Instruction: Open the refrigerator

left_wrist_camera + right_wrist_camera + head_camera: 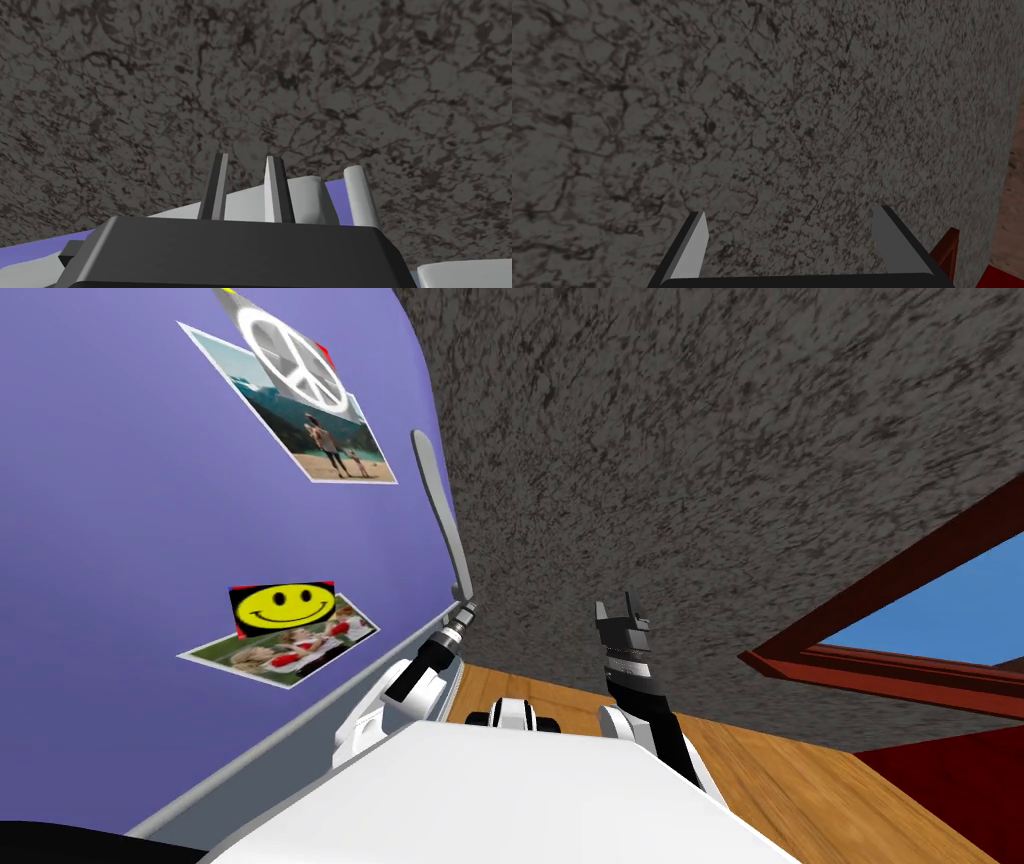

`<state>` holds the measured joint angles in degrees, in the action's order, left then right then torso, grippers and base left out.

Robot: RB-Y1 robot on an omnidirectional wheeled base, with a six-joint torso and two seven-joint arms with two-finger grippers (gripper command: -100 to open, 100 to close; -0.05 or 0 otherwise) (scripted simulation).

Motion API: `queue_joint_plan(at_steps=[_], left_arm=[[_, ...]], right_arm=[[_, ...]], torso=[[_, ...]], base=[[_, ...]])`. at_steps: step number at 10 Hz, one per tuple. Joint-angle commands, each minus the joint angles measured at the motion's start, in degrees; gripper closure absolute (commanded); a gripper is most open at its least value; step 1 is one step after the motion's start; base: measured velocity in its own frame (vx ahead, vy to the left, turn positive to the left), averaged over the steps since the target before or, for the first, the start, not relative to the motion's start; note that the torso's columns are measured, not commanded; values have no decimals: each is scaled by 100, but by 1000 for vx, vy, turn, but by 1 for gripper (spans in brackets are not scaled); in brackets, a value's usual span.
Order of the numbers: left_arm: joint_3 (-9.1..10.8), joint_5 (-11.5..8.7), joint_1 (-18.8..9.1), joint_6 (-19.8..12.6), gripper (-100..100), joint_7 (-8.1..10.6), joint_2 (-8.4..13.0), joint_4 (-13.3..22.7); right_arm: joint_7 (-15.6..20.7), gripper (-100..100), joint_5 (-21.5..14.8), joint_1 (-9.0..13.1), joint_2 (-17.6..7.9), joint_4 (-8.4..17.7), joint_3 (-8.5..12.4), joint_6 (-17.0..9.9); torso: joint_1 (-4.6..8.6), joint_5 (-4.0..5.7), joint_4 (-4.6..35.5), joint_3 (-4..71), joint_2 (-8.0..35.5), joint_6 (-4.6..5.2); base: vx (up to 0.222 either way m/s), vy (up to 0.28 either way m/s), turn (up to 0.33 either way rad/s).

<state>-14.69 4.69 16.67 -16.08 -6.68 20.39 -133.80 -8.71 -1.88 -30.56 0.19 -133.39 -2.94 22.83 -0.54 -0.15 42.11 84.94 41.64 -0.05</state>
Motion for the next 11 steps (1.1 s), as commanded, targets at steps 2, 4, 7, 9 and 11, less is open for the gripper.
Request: queue_joint_plan(at_steps=[2,4,7,9,11], left_arm=[[112,-19,23,-154,-100,52,-64,-82],[130,-29,29,-226,-100,62,-50,-159],[-178,-63,165,-152,100,35,159,-383],[-385,-86,257,-92,100,17,296,-524],[-593,-109,349,-32,100,-1,433,-664]], right_arm=[[0,0,0,-1,-1,0,1,0],[0,0,0,0,0,0,-1,0],[0,0,0,4,2,1,-2,0],[0,0,0,6,3,1,-4,-1],[0,0,0,5,2,1,-3,-1]], torso=[[18,3,1,-5,14,-1],[80,23,23,-48,77,6],[92,25,37,-66,114,22],[90,31,54,-82,139,2],[34,19,61,-60,111,-10]], base=[[119,72,57],[93,7,-6],[-92,-62,-84],[-212,-131,-122],[-155,-96,-96]])
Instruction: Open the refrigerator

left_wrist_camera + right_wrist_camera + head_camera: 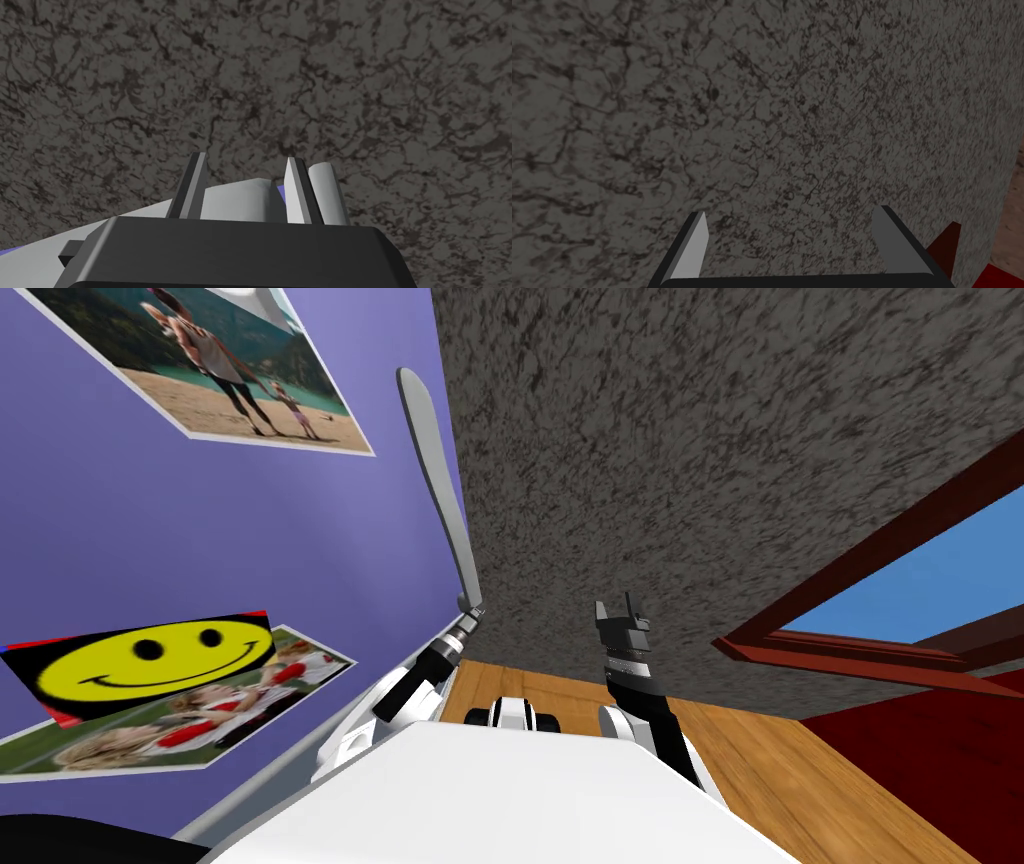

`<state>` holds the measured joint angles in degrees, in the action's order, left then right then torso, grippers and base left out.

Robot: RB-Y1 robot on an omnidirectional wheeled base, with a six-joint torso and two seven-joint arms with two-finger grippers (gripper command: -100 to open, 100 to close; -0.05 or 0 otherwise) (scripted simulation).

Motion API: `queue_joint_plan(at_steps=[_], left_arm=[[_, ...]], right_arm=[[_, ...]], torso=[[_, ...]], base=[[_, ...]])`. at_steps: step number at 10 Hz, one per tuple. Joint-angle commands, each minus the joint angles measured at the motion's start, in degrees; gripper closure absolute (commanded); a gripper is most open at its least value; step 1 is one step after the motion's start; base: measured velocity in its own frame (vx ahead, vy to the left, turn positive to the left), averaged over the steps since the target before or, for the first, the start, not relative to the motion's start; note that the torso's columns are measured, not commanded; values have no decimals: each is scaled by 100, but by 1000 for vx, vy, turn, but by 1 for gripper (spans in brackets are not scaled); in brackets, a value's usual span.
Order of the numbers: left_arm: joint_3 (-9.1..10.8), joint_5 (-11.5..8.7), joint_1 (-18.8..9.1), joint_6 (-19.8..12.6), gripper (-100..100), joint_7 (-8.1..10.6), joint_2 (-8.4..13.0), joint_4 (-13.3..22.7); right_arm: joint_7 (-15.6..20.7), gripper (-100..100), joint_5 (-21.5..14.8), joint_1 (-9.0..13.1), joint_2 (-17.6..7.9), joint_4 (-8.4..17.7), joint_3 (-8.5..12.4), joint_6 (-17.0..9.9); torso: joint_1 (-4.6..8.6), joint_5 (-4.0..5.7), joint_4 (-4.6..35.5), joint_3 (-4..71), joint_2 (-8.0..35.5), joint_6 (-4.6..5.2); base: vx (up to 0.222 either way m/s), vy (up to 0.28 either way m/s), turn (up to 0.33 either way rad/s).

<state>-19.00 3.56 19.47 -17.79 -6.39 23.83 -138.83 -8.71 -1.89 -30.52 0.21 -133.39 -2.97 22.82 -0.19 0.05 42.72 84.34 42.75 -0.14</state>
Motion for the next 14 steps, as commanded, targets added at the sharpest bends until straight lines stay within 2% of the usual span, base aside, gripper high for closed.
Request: queue_joint_plan(at_steps=[1,3,4,5,12,13,14], left_arm=[[-266,-7,115,170,100,-39,157,-230],[-474,-30,207,230,100,-57,295,-371],[-425,-13,242,178,100,-57,264,-275],[-675,-26,291,278,100,-95,435,-367],[-1437,-56,363,601,100,-225,982,-749],[-1437,-56,363,601,100,-225,982,-749],[-1546,-60,373,647,100,-243,1060,-804]], right_arm=[[0,0,0,0,0,0,0,0],[0,0,0,-1,0,0,0,0],[0,0,0,0,0,0,0,0],[0,0,0,-1,-1,0,1,0],[0,0,0,0,-1,0,1,0],[0,0,0,0,-1,0,1,0],[0,0,0,-1,-1,0,1,0]], torso=[[-9,-4,-1,3,-2,-3],[18,4,1,5,-2,10],[24,3,-6,-1,2,10],[-3,-4,-12,15,-27,2],[3,-3,1,13,-5,7],[6,-2,8,10,6,9],[-6,-4,7,16,-6,-1]], base=[[-142,-104,-84],[-146,-106,-86],[-74,-55,-33],[-118,-56,-130],[-210,-76,-99],[-120,-29,-44],[-89,-24,-46]])
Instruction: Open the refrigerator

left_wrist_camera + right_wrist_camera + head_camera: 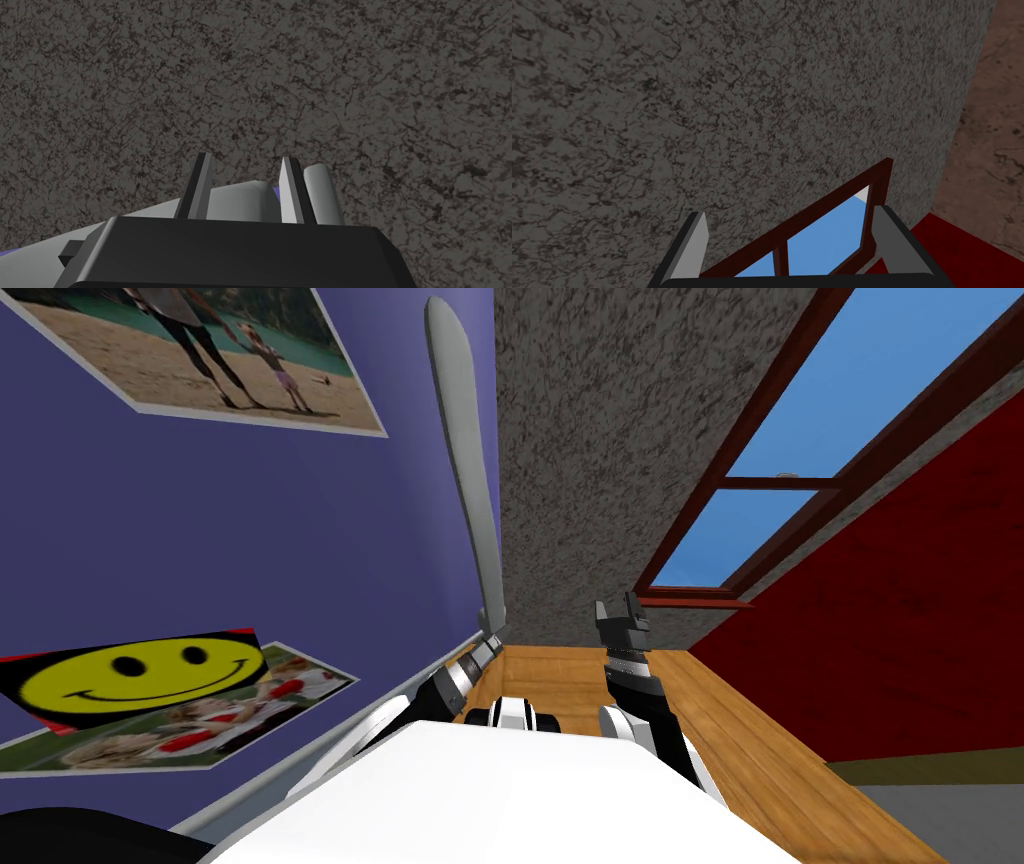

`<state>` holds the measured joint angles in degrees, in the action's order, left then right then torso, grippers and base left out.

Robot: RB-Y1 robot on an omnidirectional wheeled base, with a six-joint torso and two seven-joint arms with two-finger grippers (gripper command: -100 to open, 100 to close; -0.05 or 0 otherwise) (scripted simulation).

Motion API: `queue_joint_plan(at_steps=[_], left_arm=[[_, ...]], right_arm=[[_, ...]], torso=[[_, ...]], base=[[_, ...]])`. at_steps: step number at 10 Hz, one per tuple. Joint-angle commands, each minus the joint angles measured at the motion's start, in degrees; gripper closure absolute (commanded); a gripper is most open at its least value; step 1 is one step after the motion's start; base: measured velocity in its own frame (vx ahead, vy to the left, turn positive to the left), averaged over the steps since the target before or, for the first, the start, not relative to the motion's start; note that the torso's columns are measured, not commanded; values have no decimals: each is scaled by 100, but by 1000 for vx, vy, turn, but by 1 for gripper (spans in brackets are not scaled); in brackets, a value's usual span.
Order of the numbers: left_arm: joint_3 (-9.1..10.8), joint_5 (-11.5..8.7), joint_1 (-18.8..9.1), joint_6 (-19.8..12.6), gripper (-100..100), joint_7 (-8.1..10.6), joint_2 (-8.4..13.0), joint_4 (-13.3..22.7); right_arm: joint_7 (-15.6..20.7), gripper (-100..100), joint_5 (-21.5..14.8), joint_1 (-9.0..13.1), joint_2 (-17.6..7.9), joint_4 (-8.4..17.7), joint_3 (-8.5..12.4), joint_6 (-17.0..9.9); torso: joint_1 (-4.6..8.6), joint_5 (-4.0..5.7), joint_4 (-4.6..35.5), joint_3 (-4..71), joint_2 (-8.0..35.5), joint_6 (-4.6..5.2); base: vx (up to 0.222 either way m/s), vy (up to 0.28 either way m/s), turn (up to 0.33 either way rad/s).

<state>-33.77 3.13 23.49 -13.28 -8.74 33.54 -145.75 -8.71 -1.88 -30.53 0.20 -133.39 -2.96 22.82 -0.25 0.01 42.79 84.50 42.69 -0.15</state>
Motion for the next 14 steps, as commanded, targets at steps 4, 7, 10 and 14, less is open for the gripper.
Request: queue_joint_plan(at_steps=[4,7,10,14], left_arm=[[-326,-77,-84,207,100,-39,324,-98],[-608,-108,-161,359,100,-97,543,-195],[-227,-348,-609,-335,-100,148,448,-199],[238,-655,-1199,-1056,-100,444,381,-319]], right_arm=[[0,0,0,1,0,0,0,0],[0,0,0,1,0,0,0,0],[0,0,0,0,-1,0,1,0],[0,0,0,-1,-1,0,1,0]], torso=[[5,-3,-17,-32,30,-2],[-23,-10,-5,-13,19,-10],[3,-7,-53,26,-67,11],[29,2,-40,0,-25,16]], base=[[-147,-22,-96],[-202,-28,-110],[-73,-3,-102],[-67,5,-110]])
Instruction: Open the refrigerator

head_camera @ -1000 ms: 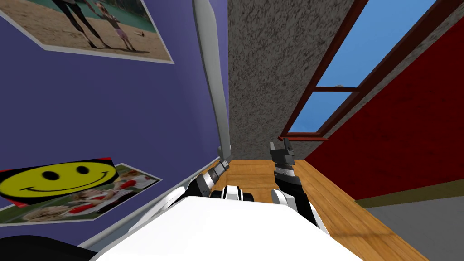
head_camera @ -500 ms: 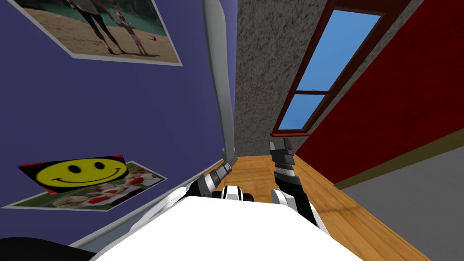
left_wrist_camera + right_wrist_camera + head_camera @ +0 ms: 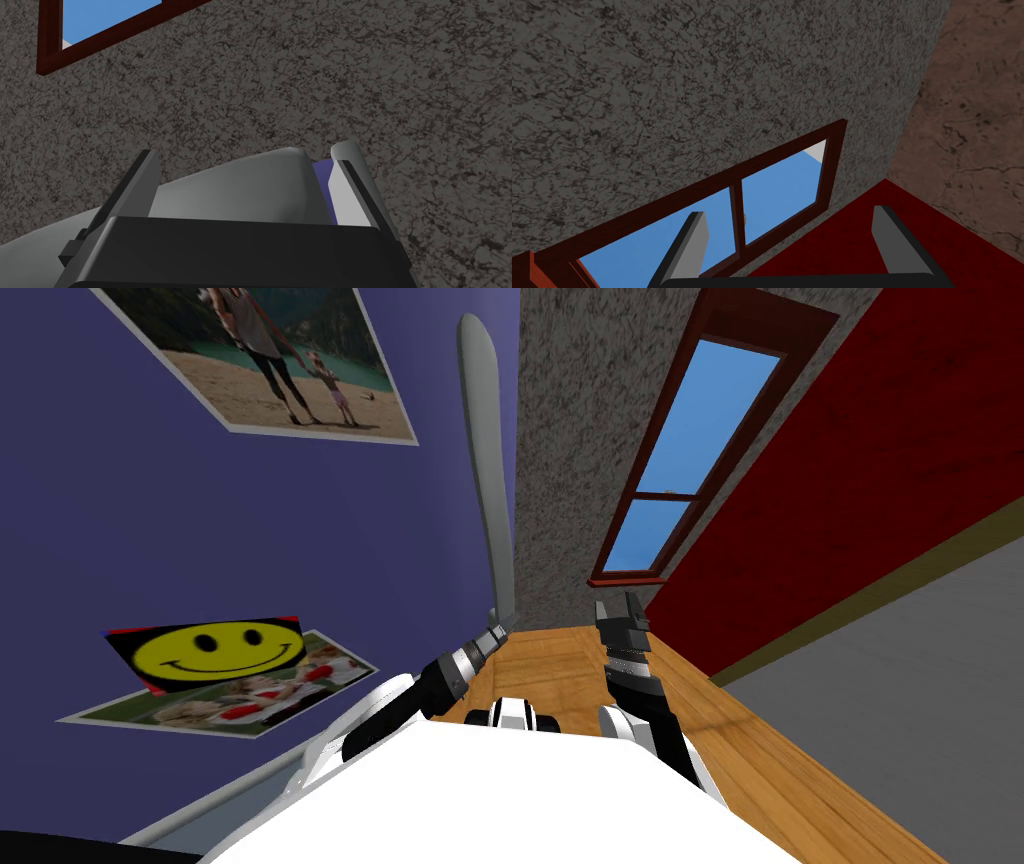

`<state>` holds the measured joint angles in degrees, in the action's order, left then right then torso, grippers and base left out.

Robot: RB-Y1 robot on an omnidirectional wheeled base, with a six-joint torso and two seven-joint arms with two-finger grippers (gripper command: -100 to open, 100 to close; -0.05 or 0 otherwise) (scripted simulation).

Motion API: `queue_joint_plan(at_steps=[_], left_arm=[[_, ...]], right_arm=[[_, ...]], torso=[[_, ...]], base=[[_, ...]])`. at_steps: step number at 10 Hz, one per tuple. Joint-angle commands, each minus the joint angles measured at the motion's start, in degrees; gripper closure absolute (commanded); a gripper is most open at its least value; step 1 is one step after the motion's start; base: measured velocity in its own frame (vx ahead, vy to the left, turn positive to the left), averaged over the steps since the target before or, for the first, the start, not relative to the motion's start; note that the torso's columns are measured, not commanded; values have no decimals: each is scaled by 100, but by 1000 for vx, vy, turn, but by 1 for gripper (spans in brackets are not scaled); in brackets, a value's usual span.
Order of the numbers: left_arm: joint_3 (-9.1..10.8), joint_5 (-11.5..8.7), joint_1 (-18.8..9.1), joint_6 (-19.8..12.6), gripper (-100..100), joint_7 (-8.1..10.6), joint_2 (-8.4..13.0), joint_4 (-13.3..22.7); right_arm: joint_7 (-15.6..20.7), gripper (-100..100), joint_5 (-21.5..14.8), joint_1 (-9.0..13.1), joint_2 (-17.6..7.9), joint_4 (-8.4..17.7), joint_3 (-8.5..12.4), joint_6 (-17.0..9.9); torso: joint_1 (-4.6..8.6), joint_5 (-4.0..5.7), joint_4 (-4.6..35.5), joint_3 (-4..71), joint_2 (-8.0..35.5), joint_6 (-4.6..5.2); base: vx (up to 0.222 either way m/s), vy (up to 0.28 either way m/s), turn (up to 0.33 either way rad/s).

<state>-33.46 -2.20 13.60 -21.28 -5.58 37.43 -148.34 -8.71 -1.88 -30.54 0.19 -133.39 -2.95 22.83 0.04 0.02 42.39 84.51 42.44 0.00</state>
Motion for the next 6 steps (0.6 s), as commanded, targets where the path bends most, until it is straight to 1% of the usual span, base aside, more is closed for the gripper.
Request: queue_joint_plan(at_steps=[1,3,4,5,6], left_arm=[[322,-199,-358,-436,-100,201,-24,-90],[555,-352,-653,-796,-100,349,-58,-150],[555,-352,-653,-796,-100,349,-58,-150],[530,-406,-637,-915,-100,359,12,6],[526,-415,-631,-946,0,374,12,18]], right_arm=[[0,0,0,0,0,0,0,0],[0,0,0,0,0,0,0,0],[0,0,0,0,0,0,0,0],[0,0,0,-1,0,0,0,0],[0,0,0,-1,0,0,0,0]], torso=[[9,5,18,-4,18,-1],[22,15,45,0,37,3],[36,23,65,0,54,6],[41,28,76,-7,67,2],[32,23,48,-15,52,-3]], base=[[-67,-10,-119],[-74,-7,-94],[-53,-4,-35],[-7,2,-4],[0,0,0]])
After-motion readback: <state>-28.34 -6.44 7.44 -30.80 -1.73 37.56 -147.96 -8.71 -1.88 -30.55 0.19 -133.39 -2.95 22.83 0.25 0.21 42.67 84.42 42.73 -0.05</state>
